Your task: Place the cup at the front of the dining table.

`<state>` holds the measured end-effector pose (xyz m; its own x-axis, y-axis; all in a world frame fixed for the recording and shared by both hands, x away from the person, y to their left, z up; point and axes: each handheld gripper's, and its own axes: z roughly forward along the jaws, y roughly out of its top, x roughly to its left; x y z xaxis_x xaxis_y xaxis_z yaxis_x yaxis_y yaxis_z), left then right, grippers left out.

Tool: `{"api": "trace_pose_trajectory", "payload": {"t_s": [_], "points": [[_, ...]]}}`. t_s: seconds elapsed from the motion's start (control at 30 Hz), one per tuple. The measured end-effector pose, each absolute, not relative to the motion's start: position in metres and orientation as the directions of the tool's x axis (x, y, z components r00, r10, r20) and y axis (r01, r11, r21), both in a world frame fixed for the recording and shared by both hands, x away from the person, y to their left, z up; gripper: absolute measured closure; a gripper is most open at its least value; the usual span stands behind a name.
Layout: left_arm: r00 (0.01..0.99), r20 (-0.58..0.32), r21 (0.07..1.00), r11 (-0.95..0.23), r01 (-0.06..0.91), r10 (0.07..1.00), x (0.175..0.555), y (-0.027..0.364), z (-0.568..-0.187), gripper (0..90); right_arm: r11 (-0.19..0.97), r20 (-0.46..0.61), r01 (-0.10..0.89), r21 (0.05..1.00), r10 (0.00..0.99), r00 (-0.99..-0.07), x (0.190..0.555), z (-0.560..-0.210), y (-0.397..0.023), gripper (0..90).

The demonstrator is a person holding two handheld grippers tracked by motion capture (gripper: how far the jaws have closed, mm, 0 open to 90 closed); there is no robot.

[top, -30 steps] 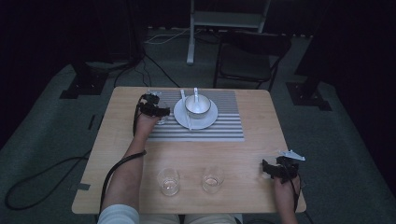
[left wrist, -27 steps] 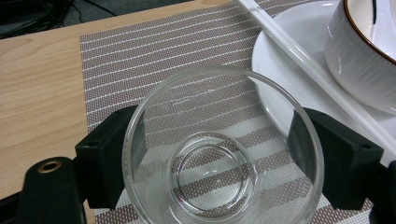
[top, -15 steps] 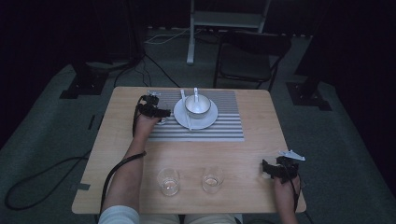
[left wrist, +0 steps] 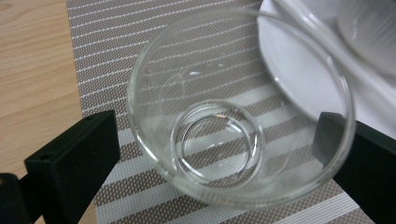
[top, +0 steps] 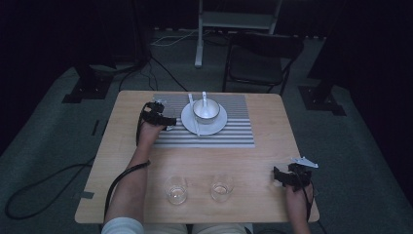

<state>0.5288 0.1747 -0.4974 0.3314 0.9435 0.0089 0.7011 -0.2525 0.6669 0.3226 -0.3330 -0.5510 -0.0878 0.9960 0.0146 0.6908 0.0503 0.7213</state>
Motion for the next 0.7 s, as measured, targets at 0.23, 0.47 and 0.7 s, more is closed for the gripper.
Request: {"api": "trace_pose_trajectory", "payload": {"t_s": [0.23, 0.47, 0.7], "points": [[0.327, 0.017, 0.682, -0.25, 0.687, 0.945, 0.523, 0.179, -0.5, 0.9, 0.05, 0.015, 0.691, 0.721, 0.996, -0.088, 0.323, -0.551, -0.333, 11.7], [0.323, 0.03, 0.688, -0.254, 0.679, 0.946, 0.516, 0.184, -0.503, 0.9, 0.05, 0.015, 0.691, 0.721, 0.996, -0.088, 0.323, -0.551, -0.333, 11.7], [0.333, 0.019, 0.684, -0.255, 0.683, 0.943, 0.514, 0.187, -0.505, 0.8, 0.05, 0.015, 0.691, 0.721, 0.996, -0.087, 0.323, -0.551, -0.333, 11.7]]}}
